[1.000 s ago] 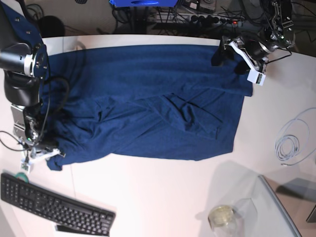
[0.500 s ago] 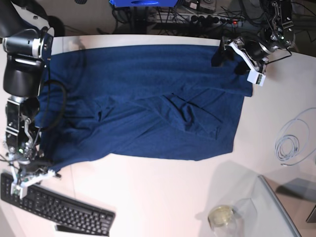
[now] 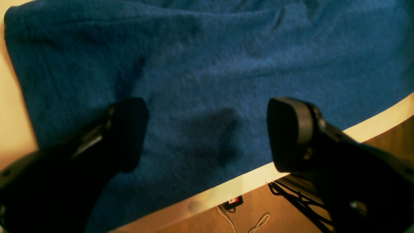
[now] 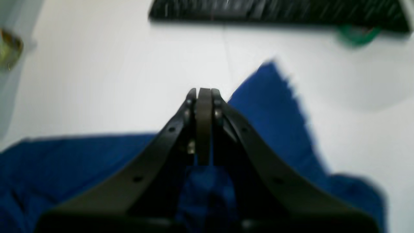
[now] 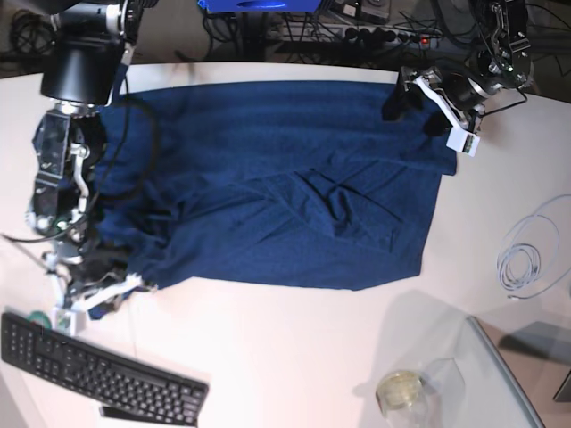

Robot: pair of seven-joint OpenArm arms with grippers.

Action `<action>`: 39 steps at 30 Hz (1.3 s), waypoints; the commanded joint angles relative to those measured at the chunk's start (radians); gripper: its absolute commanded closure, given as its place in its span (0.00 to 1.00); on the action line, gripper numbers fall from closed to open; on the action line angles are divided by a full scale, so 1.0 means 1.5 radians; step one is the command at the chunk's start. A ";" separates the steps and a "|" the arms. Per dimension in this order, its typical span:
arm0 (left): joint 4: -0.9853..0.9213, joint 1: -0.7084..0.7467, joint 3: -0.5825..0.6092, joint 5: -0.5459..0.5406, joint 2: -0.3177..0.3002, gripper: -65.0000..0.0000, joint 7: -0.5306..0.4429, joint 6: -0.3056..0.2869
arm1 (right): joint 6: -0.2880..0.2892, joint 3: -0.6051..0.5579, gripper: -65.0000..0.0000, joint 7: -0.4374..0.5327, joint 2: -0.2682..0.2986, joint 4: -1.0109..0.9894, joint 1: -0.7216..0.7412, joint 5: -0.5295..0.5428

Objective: Layout the t-shirt on the table in an organized manner, then fold the t-shirt properly
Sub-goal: 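Regrasp the bunched hem corner with the right gripper and tug it outward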

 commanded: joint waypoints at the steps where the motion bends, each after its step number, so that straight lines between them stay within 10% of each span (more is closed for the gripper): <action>1: 0.002 0.004 -0.001 0.012 -0.005 0.14 0.020 0.006 | -0.001 0.005 0.99 0.024 0.007 -0.002 0.020 -0.002; 4: 0.002 0.004 -0.001 0.012 -0.005 0.14 0.020 0.006 | -0.002 0.005 0.91 0.066 0.011 -0.046 0.042 -0.004; 10: 0.002 0.008 -0.001 0.012 -0.005 0.14 0.020 0.006 | -0.074 -0.002 0.26 0.112 0.077 -0.285 0.169 -0.006; 17: 0.002 0.007 -0.001 0.012 -0.005 0.14 0.020 0.006 | -0.074 -0.001 0.33 0.275 0.145 -0.650 0.289 -0.006; 25: 0.002 0.005 -0.001 0.012 -0.005 0.14 0.020 0.006 | -0.071 -0.001 0.42 0.288 0.143 -0.686 0.268 -0.006; 29: 0.002 0.005 -0.001 0.012 -0.005 0.14 0.020 0.006 | -0.071 -0.001 1.00 0.288 0.143 -0.675 0.266 -0.005; 39: 0.001 0.004 -0.001 0.012 -0.005 0.14 0.020 0.006 | -0.055 -0.001 1.00 0.129 0.081 -0.276 0.126 -0.005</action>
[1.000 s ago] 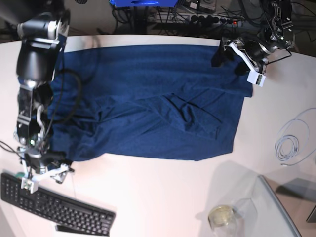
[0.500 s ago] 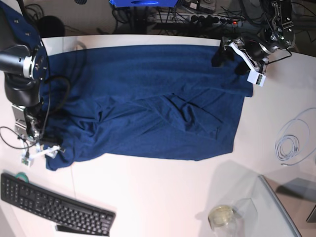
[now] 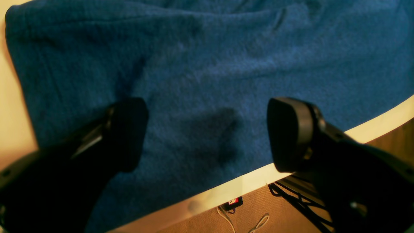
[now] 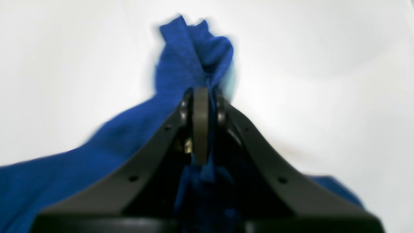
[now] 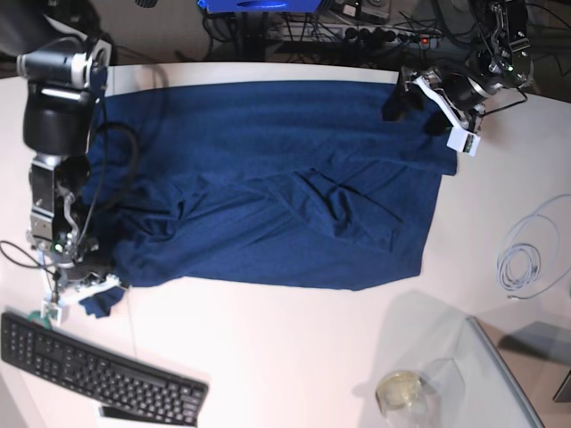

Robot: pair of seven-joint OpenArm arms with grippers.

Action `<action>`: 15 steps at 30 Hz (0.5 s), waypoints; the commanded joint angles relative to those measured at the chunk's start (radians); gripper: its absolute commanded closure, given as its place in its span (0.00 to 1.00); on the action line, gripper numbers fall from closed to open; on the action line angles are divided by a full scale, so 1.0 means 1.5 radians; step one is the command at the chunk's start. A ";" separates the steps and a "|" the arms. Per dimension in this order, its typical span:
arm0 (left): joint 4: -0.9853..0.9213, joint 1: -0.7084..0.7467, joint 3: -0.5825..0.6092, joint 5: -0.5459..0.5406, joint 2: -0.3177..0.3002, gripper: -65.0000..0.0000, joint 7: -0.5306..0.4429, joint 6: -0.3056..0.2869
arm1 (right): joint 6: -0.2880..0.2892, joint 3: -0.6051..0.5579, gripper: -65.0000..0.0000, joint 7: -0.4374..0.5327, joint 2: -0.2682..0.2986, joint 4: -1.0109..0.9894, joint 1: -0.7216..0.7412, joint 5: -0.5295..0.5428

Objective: Layout the t-shirt on the table in an organized manner, then fold the t-shirt properly
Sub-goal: 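Regrasp the bunched hem corner with the right gripper and tug it outward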

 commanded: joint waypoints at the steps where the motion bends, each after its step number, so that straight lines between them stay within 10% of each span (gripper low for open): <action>1: 0.002 0.004 -0.001 0.012 -0.006 0.14 0.020 0.006 | 0.022 0.001 1.00 0.000 0.000 0.059 0.001 0.003; 15: 0.002 0.004 -0.001 0.012 -0.006 0.14 0.020 0.006 | 0.097 0.000 0.96 -0.164 -0.089 0.193 -0.117 0.003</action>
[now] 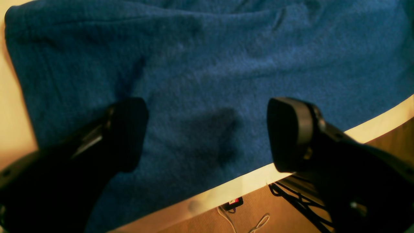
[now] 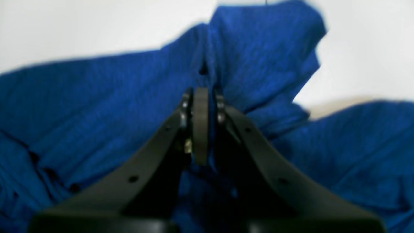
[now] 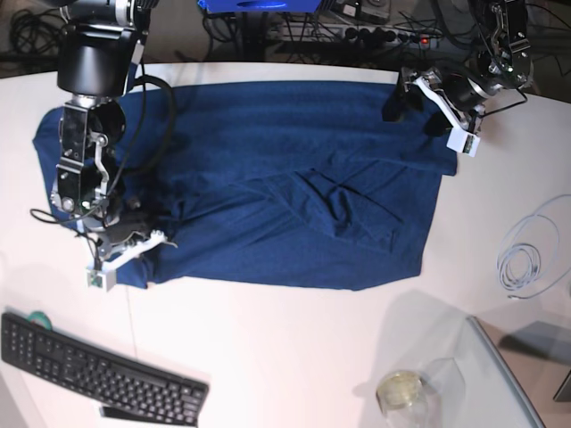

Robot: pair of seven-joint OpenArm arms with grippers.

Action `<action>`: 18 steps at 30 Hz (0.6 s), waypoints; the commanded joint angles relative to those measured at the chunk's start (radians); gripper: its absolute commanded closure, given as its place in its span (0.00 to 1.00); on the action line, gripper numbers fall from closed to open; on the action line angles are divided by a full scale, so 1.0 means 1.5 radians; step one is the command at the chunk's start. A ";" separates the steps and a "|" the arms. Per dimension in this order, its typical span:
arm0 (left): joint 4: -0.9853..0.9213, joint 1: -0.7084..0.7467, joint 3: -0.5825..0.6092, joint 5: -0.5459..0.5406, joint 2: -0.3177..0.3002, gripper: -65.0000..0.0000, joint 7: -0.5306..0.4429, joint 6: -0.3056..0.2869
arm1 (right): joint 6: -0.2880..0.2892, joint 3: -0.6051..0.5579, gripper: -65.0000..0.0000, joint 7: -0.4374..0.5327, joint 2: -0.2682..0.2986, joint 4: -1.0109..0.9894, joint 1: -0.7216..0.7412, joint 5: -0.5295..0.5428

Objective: Layout the t-shirt on the table in an organized manner, then fold the t-shirt properly
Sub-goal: 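Regrasp the bunched hem corner with the right gripper and tug it outward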

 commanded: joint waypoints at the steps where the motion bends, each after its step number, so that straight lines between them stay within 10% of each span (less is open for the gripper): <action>1: 0.002 0.005 -0.001 0.012 -0.006 0.14 0.020 0.006 | 0.023 0.000 0.92 -0.009 0.000 0.014 0.008 0.006; 7: 0.002 0.005 -0.001 0.012 -0.006 0.14 0.020 0.006 | 0.047 0.001 0.52 -0.028 0.005 0.114 -0.007 0.008; 18: 0.002 0.005 -0.001 0.012 -0.006 0.14 0.020 0.006 | 0.046 0.000 0.52 -0.027 0.055 -0.067 0.117 0.005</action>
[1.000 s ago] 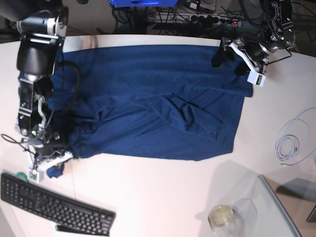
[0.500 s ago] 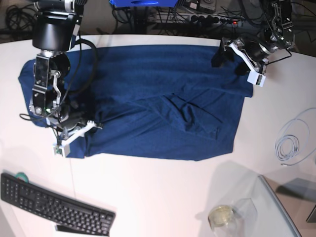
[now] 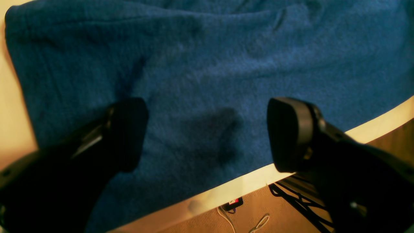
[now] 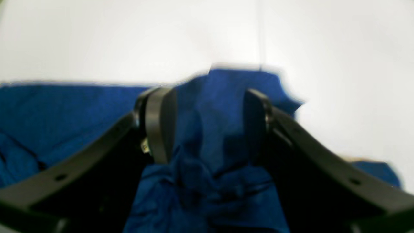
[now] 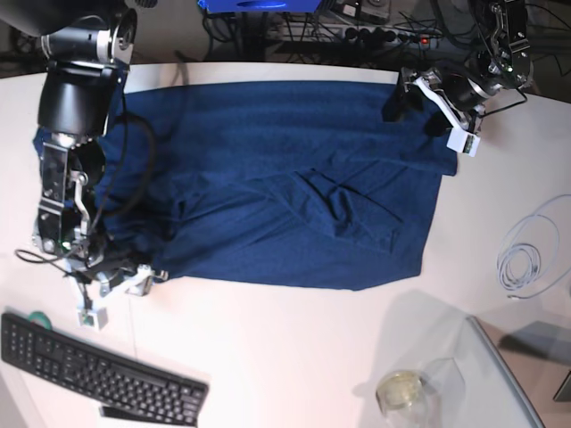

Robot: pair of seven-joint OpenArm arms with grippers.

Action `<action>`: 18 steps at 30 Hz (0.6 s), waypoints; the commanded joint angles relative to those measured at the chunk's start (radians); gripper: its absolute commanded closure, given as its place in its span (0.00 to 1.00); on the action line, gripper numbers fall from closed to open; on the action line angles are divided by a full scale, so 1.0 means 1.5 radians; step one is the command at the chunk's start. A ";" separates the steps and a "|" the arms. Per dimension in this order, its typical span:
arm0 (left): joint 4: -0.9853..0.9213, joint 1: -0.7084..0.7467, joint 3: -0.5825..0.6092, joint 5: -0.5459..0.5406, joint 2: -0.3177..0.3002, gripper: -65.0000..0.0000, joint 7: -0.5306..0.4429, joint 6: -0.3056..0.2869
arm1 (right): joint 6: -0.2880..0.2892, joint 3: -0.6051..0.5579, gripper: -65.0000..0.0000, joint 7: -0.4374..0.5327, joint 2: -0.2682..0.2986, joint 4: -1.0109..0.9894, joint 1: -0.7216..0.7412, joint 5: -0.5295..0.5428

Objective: Layout the t-shirt on the table in an organized manner, then fold the t-shirt properly
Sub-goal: 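Regrasp the bunched hem corner with the right gripper and tug it outward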

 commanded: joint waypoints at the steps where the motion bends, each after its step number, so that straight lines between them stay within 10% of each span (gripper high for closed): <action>1: 0.002 0.005 -0.001 0.012 -0.006 0.14 0.020 0.006 | 0.002 0.001 0.52 0.012 0.010 -0.007 0.022 0.003; 11: 0.002 0.006 -0.001 0.012 -0.006 0.14 0.020 0.006 | 0.002 0.001 0.53 0.090 0.028 -0.092 0.021 0.003; 18: 0.002 0.007 -0.001 0.012 -0.006 0.14 0.020 0.006 | 0.002 0.002 1.00 0.087 0.030 -0.091 0.021 0.003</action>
